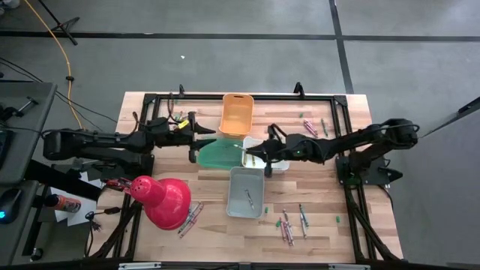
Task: Sort crayons
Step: Put the white crayon into the gray bin
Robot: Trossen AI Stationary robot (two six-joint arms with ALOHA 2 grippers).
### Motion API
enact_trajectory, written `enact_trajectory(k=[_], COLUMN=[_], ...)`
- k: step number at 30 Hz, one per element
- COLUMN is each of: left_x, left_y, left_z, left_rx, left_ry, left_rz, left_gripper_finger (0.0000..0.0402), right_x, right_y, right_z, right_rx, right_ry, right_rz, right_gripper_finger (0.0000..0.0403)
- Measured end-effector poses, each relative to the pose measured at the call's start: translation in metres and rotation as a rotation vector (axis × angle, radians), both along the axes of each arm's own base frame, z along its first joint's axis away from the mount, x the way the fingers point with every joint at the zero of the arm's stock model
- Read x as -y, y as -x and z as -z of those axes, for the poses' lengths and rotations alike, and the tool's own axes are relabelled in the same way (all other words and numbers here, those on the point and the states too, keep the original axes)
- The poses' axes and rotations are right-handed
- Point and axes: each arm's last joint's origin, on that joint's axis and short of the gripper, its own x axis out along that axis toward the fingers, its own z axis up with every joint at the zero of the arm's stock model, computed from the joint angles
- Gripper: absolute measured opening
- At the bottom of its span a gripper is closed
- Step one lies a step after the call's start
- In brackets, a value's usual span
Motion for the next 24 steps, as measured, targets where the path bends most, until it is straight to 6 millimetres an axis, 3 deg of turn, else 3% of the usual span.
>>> enact_trajectory(k=[9,17,24], left_x=[0.010,0.027,0.027], left_y=[-0.012,-0.009,-0.001], left_z=[0.017,0.004,-0.009], left_rx=[-0.098,-0.012,0.032], left_ry=[-0.154,-0.321,-0.283], left_rz=[0.077,0.142,-0.003], left_gripper_finger=[0.0126,0.0126,0.0126], right_x=[0.000,-0.004,-0.014], right_y=[-0.007,-0.007,-0.006], right_z=[0.009,0.010,0.012], right_rx=[-0.052,-0.061,-0.091], right_ry=[0.026,0.074,0.079], right_rz=[-0.003,-0.117,-0.156], right_gripper_finger=[0.0000,0.0000,0.0000])
